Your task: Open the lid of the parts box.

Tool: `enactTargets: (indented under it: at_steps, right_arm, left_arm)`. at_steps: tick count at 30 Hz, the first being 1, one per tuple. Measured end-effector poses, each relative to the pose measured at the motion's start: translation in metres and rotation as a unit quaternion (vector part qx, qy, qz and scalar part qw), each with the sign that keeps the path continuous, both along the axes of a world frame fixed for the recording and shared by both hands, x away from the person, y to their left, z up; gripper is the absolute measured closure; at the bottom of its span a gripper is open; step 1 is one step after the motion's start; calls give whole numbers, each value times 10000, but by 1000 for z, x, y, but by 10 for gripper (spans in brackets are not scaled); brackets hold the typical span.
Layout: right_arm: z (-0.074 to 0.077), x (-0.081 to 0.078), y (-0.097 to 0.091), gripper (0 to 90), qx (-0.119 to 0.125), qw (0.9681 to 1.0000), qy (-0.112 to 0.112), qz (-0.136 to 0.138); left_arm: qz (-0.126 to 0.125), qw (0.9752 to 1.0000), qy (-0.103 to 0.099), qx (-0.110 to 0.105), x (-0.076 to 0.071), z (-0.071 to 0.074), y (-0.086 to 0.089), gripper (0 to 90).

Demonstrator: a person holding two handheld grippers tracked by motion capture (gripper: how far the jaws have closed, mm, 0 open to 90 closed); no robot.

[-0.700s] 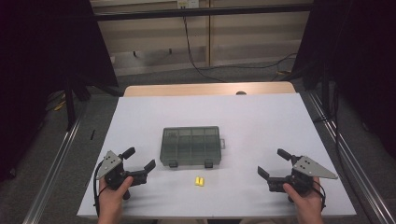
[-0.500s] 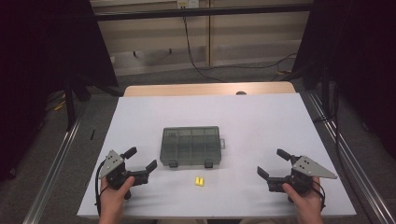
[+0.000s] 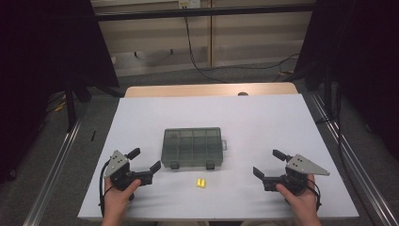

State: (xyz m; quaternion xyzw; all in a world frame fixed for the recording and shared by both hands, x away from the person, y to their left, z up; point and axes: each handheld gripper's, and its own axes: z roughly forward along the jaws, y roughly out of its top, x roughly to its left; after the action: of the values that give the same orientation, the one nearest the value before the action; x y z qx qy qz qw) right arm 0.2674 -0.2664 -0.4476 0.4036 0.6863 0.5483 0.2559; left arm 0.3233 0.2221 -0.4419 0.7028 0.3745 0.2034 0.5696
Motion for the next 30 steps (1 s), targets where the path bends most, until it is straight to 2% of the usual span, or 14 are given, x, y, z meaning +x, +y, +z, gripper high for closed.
enactTargets:
  at_steps: [1,4,7,10,12,18,26,30]
  right_arm:
    - [0,1,1,16,-22,10000,7,13]
    - [1,3,4,18,-63,10000,4,26]
    - [0,8,6,33,-144,9999,-34,30]
    - [0,11,10,35,-191,9998,10,99]
    - [1,13,14,35,-139,9997,57,168]
    - [1,18,29,38,-305,9986,90,415]
    - [2,23,36,52,-254,9984,178,479]
    - [2,25,41,53,-330,9977,180,558]
  left_arm:
    - [-26,10000,20,-35,0,0,0,17]
    - [-63,9999,66,52,0,0,0,18]
    - [-40,9997,210,-96,0,0,0,20]
    - [-24,9998,195,-64,1,0,0,20]
    - [-7,9998,193,-24,2,-1,0,20]
    - [-47,9998,211,13,5,-2,-1,21]
    - [-47,9997,236,50,6,-3,-1,24]
    - [-84,9996,256,84,7,-3,-3,28]
